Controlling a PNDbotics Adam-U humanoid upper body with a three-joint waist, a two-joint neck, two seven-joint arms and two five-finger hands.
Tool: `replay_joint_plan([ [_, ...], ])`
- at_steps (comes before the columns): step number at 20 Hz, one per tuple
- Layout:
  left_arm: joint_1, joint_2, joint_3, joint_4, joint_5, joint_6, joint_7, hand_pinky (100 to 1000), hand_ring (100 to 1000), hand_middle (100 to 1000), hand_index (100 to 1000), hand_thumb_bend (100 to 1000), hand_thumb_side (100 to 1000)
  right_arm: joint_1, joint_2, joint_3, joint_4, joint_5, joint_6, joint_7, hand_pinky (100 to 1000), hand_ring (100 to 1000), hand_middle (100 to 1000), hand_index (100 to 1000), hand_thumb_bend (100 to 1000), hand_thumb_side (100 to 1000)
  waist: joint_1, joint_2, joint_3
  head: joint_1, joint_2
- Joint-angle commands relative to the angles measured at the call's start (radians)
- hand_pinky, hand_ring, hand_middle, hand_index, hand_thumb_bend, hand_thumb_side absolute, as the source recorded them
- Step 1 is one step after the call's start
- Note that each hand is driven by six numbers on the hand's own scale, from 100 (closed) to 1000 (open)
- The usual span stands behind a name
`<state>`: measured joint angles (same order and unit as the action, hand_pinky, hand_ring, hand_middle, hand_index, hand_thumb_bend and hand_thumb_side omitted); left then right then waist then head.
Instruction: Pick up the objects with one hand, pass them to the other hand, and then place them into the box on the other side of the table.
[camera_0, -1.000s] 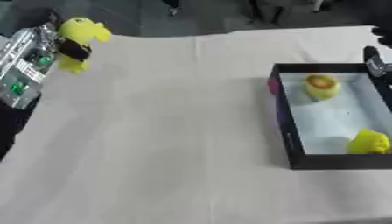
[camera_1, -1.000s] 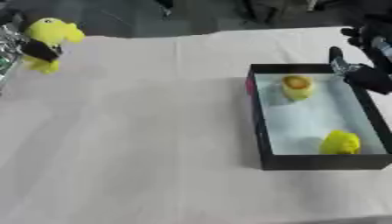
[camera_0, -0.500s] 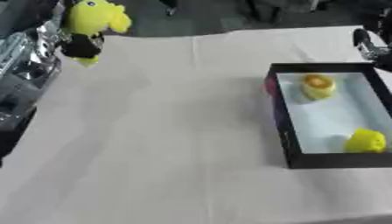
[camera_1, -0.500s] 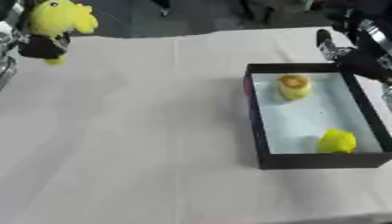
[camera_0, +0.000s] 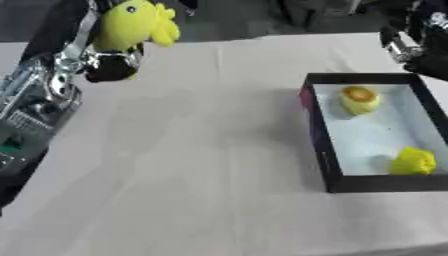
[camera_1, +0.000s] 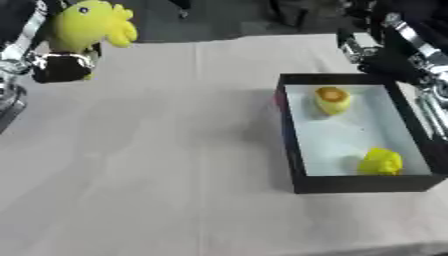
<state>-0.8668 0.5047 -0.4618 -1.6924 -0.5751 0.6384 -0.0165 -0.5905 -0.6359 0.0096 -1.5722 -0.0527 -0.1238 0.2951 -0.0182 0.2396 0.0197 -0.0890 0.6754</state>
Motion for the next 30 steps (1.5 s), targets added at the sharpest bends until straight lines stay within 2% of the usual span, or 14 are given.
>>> replay_joint_plan([
  [1,-0.009,-0.014,-0.003,-0.027,-0.045,-0.031,0.031,753,620,568,630,117,100,-0.042,0.019,0.013,-0.019,0.002,0.019,0.042,1000,1000,1000,1000,100,427,-0.015,-0.037,0.001,-0.007,-0.004],
  [3,-0.005,-0.032,-0.009,-0.031,-0.081,-0.055,0.04,749,619,566,629,132,100,-0.07,0.048,0.029,-0.015,-0.002,0.048,0.085,1000,1000,1000,1000,100,420,-0.017,-0.038,0.002,-0.011,-0.004],
  [5,0.001,-0.049,-0.014,-0.031,-0.12,-0.078,0.044,742,615,560,620,183,100,-0.094,0.072,0.044,-0.01,0.0,0.08,0.132,1000,1000,1000,1000,100,396,-0.02,-0.04,0.003,-0.016,-0.004],
  [8,0.014,-0.071,-0.018,-0.024,-0.176,-0.112,0.047,739,614,556,611,177,100,-0.123,0.108,0.061,0.006,0.016,0.13,0.197,1000,1000,1000,1000,100,348,-0.023,-0.041,0.002,-0.025,-0.004],
  [12,0.023,-0.091,-0.027,-0.027,-0.23,-0.145,0.045,736,615,555,607,189,100,-0.152,0.146,0.08,0.023,0.03,0.172,0.245,1000,1000,1000,1000,100,369,-0.028,-0.044,0.002,-0.055,0.004],
  [17,0.023,-0.108,-0.035,-0.04,-0.289,-0.179,0.041,721,614,553,600,211,100,-0.179,0.181,0.101,0.037,0.026,0.217,0.278,1000,1000,1000,1000,100,479,-0.03,-0.046,0.005,-0.077,0.006],
  [18,0.024,-0.11,-0.036,-0.043,-0.3,-0.185,0.04,721,614,553,600,211,100,-0.184,0.187,0.106,0.039,0.023,0.227,0.284,1000,1000,1000,1000,100,479,-0.03,-0.046,0.007,-0.079,0.006],
  [20,0.025,-0.113,-0.038,-0.047,-0.321,-0.196,0.039,709,606,544,592,220,100,-0.195,0.199,0.116,0.042,0.011,0.248,0.301,1000,1000,1000,1000,100,603,-0.03,-0.046,0.01,-0.082,0.004],
  [22,0.028,-0.118,-0.04,-0.05,-0.343,-0.208,0.041,705,605,541,588,215,100,-0.207,0.21,0.127,0.044,-0.006,0.269,0.319,1000,1000,1000,1000,100,650,-0.031,-0.046,0.014,-0.086,0.002],
  [25,0.036,-0.126,-0.041,-0.044,-0.36,-0.211,0.047,707,604,534,563,199,100,-0.222,0.222,0.141,0.042,-0.031,0.289,0.343,1000,1000,1000,1000,100,677,-0.033,-0.045,0.018,-0.088,0.0],
  [30,0.036,-0.134,-0.058,-0.033,-0.367,-0.216,0.053,705,606,532,562,212,100,-0.241,0.238,0.161,0.043,-0.048,0.285,0.391,1000,1000,1000,1000,100,707,-0.035,-0.044,0.024,-0.092,-0.004],
])
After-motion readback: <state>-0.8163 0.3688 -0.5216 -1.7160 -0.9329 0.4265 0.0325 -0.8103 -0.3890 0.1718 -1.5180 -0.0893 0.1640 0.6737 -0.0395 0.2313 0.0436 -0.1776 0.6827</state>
